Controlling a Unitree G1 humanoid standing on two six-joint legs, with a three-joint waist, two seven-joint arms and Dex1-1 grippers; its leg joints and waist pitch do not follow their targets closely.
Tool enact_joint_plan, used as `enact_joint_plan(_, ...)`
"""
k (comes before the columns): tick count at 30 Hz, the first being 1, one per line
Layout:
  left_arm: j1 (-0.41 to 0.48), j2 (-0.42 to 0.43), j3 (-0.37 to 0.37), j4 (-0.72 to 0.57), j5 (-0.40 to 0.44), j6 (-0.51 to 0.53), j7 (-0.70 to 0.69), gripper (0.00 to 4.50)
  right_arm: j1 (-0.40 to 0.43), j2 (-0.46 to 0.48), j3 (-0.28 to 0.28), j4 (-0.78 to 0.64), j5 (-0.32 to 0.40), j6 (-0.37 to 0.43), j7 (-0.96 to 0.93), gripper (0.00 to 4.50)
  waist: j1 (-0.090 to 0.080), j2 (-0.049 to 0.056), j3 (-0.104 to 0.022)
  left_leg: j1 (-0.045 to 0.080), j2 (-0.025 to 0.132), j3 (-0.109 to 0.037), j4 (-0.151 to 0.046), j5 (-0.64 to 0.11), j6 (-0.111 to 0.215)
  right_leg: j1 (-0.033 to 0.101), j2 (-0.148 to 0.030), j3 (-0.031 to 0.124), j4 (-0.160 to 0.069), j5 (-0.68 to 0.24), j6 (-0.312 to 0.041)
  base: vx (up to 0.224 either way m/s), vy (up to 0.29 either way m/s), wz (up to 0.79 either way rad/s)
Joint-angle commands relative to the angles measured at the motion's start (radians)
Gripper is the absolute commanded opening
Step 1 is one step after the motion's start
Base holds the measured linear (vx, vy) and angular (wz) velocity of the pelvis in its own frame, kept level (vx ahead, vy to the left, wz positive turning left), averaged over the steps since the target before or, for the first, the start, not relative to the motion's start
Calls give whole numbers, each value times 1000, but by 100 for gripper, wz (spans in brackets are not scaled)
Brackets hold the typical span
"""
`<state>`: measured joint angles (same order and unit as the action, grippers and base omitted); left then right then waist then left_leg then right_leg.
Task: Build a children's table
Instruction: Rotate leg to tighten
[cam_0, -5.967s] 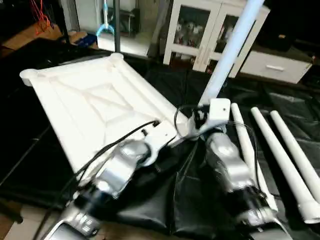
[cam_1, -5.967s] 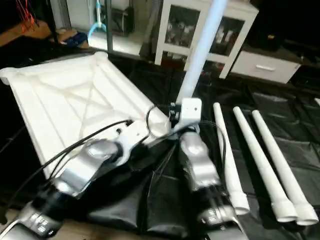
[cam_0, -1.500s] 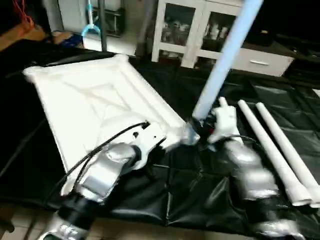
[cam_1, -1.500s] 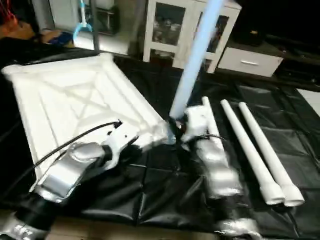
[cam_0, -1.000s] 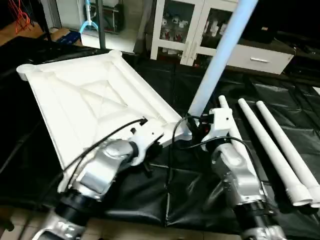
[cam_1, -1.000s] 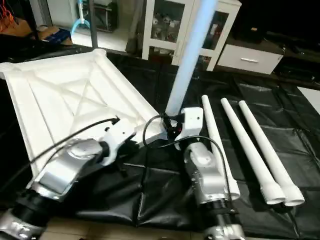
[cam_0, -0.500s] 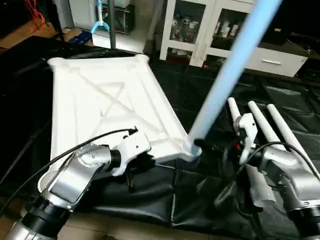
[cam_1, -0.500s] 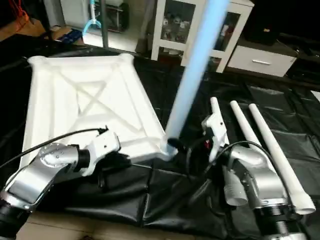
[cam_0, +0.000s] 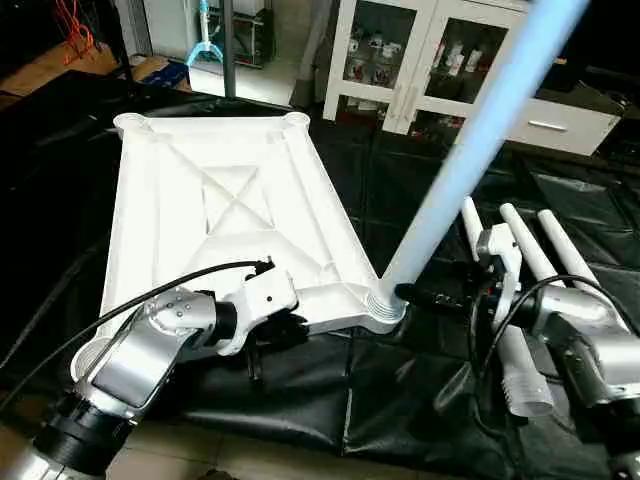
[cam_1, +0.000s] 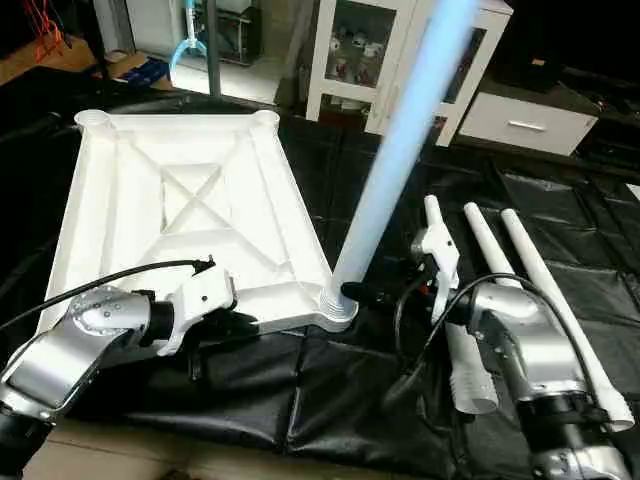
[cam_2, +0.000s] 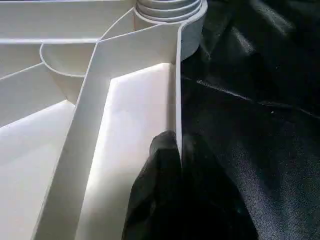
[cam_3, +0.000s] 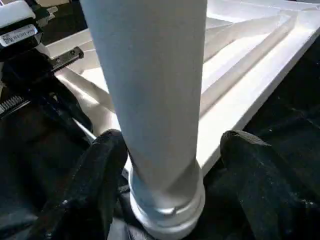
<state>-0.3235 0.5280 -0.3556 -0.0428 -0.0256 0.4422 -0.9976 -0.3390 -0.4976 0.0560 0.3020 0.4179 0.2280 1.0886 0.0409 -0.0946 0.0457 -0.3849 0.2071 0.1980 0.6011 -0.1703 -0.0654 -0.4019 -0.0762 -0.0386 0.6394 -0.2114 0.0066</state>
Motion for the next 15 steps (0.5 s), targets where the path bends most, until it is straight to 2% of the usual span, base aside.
enact_joint_plan(1,11,-13,-32,-14,-32,-23,-28,0,-21,-6,7,18,-15,-16,6,324,-2,6,-52,22,29,-13,-69,-224,13,32,-47,36,-85,-180,-190,0,0,0)
enact_joint_plan(6,11,-13,-28,-17,-31,-21,-31,0,-47,-6,13,55,-28,-20,35,324,-1,5,-53,22,28,-12,-68,-216,14,33,-46,36,-84,-163,-193,0,0,0)
enact_joint_plan(7,12,-13,-28,-18,-31,-21,-30,0,-49,-6,12,59,-28,-18,40,310,-1,5,-53,22,28,-12,-68,-216,14,33,-46,36,-84,-163,-193,0,0,0)
enact_joint_plan(8,14,-13,-27,-20,-30,-21,-30,0,-53,-9,10,65,-25,-12,51,310,1,-1,-54,21,29,-12,-67,-208,20,35,-48,36,-83,-168,-195,0,0,0)
enact_joint_plan(10,16,-12,-27,-22,-30,-21,-32,0,-57,-12,10,76,-24,-8,63,297,1,-1,-53,21,29,-11,-67,-203,22,34,-48,36,-83,-164,-195,0,0,0)
enact_joint_plan(11,18,-11,-27,-23,-29,-21,-32,0,-61,-15,11,88,-24,-11,76,275,1,-2,-55,21,29,-11,-66,-198,25,35,-48,36,-82,-159,-196,0,0,0)
enact_joint_plan(14,19,-9,-28,-25,-29,-20,-34,0,-67,-19,12,104,-22,-10,92,267,2,0,-55,21,29,-11,-65,-188,30,35,-48,36,-81,-143,-202,0,0,0)
enact_joint_plan(15,20,-7,-28,-27,-29,-20,-36,0,-70,-21,14,111,-20,-9,98,251,2,0,-55,21,29,-10,-65,-187,31,35,-47,36,-80,-140,-205,0,0,0)
